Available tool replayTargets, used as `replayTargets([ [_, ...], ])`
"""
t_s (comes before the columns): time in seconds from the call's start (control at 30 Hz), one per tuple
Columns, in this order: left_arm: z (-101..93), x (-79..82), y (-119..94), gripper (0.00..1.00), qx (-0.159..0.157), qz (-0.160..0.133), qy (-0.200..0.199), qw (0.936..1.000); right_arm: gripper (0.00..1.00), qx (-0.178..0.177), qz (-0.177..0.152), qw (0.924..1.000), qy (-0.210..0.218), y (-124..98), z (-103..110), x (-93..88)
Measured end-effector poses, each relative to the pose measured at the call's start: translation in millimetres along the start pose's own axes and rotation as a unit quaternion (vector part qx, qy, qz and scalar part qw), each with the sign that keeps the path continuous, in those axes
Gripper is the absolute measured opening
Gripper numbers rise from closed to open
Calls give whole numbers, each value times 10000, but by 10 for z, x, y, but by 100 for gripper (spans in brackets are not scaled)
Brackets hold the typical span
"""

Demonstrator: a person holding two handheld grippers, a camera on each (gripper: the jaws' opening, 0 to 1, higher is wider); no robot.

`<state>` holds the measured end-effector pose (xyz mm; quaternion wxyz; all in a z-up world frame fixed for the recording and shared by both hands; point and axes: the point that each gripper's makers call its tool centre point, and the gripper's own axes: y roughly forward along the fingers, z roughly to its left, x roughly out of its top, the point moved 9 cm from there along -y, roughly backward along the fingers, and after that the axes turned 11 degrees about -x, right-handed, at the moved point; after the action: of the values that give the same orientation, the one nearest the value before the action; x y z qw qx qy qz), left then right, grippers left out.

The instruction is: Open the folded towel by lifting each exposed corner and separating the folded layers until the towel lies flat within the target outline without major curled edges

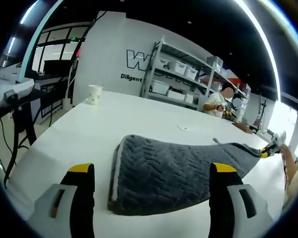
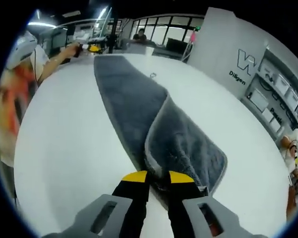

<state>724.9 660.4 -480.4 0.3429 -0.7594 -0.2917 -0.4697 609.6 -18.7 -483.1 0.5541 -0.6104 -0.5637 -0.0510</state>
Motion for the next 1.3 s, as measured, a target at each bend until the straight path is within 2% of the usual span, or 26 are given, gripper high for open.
replayTargets([
  [0.13,5,-3,0,94,7,14,-3,10000,26,-123,53,9998,-131,-43,8,8],
  [0.33,9,-6,1,94,5,21,-10,10000,26,-413,176,9969,-648,-63,55,89],
  [0.53,13,-12,4,94,-3,43,-20,10000,21,-617,337,9921,-1039,-28,48,146],
  [0.6,14,-12,1,94,0,52,-14,10000,15,-606,378,9908,-1151,-20,57,150],
  [0.67,18,-12,-1,93,3,60,-11,10000,2,-631,375,9896,-1241,-17,64,157],
  [0.8,25,-13,-5,93,9,77,-15,10000,0,-630,349,9880,-1363,-47,97,170],
  [1.03,18,-10,-10,93,3,76,2,10000,0,-504,269,9892,-1351,-143,167,154],
  [1.13,15,-11,-10,93,-5,79,3,10000,0,-534,257,9900,-1279,-235,156,132],
  [1.3,7,-3,-11,93,-17,70,30,10000,0,-517,40,9931,-1056,-431,153,147],
])
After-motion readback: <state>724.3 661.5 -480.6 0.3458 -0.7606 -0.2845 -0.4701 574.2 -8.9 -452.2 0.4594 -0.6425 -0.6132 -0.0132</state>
